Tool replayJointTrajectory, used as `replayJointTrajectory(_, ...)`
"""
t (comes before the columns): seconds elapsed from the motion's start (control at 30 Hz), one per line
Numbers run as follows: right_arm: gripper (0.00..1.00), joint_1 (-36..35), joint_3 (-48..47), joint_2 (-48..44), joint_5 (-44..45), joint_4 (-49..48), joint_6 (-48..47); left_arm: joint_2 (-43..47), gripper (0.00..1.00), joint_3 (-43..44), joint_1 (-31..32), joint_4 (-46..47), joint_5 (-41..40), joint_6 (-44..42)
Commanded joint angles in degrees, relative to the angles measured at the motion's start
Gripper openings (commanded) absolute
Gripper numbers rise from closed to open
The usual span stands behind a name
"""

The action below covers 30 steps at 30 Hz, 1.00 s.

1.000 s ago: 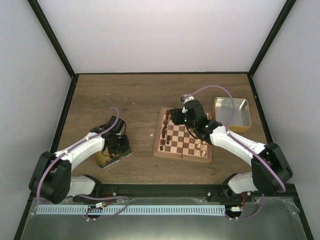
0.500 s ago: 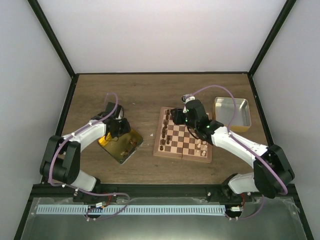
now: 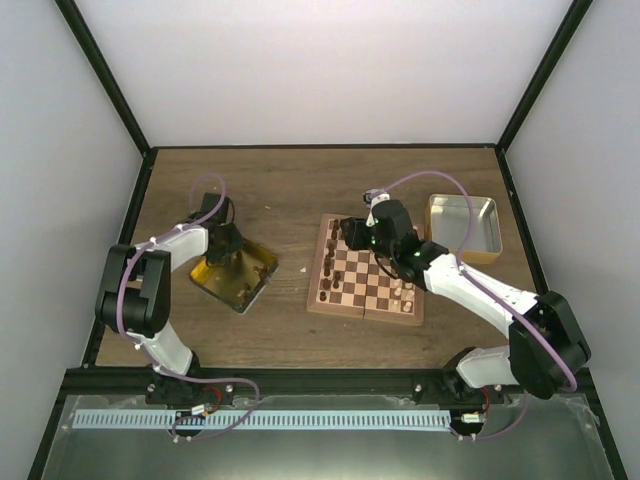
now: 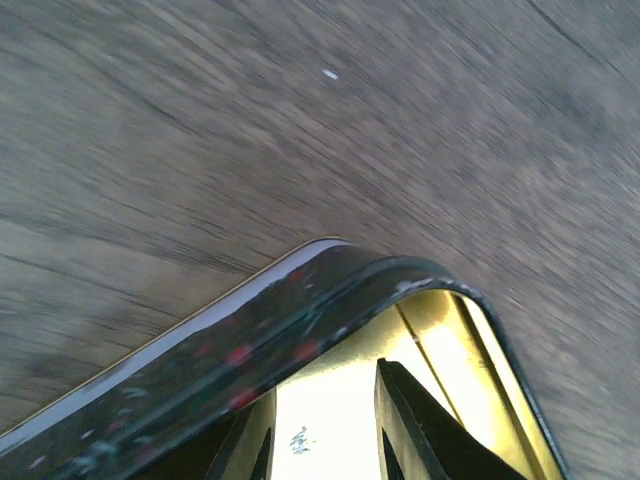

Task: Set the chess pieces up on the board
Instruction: Adjust the storage box at the center of the board.

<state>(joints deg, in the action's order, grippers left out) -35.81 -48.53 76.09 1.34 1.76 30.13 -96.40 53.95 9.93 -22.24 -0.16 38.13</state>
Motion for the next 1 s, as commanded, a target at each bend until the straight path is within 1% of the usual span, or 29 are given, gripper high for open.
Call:
replayJointTrajectory(0.0, 0.44, 0.3, 0.5, -1.2, -0.8, 0.4, 0.8, 1.3, 0.29, -0.4, -2.2, -1.0, -6.4, 2.4)
replayJointTrajectory(0.1, 0.44, 0.3, 0.1, -0.9, -1.4, 0.5, 0.9, 3.7, 0.29, -2.6, -3.2, -2.7, -8.9, 4.9)
replayJointTrajectory(0.17, 0.44, 0.3, -0.2, -0.7, -2.0, 0.5, 1.0, 5.6, 0.31, -4.5, -3.8, -3.2, -8.6, 5.8)
replayJointTrajectory(0.27, 0.44, 0.3, -0.7, -0.4, -3.1, 0.4, 1.1, 8.5, 0.33, -7.4, -3.9, -3.6, -6.1, 5.6)
replayJointTrajectory(0.37, 0.44, 0.3, -1.6, 0.1, -3.8, 0.5, 1.1, 11.3, 0.34, -10.2, -3.6, -5.2, -1.3, 5.0)
replayJointTrajectory(0.47, 0.44, 0.2, -2.1, 0.5, -4.4, 0.5, 1.2, 14.8, 0.34, -11.8, -1.5, -8.2, 1.9, 4.4)
replayJointTrajectory(0.53, 0.44, 0.2, -2.0, 0.6, -4.6, 0.2, 1.5, 16.2, 0.34, -11.6, 0.9, -11.5, 1.9, 4.0)
replayJointTrajectory(0.73, 0.44, 0.2, -1.5, 0.7, -4.7, -0.1, 2.1, 18.8, 0.32, -12.0, 5.3, -15.9, 4.0, 3.8)
replayJointTrajectory(0.8, 0.44, 0.2, -1.5, 0.7, -4.6, 0.1, 2.1, 18.9, 0.26, -11.5, 6.4, -16.6, 6.3, 2.8)
replayJointTrajectory(0.87, 0.44, 0.2, -1.4, 0.5, -4.4, 0.2, 2.1, 18.8, 0.22, -10.7, 7.5, -18.0, 7.9, 2.2)
replayJointTrajectory(0.97, 0.44, 0.2, -1.2, 0.0, -3.9, 0.3, 2.0, 19.1, 0.21, -9.8, 9.2, -20.1, 8.8, 1.4)
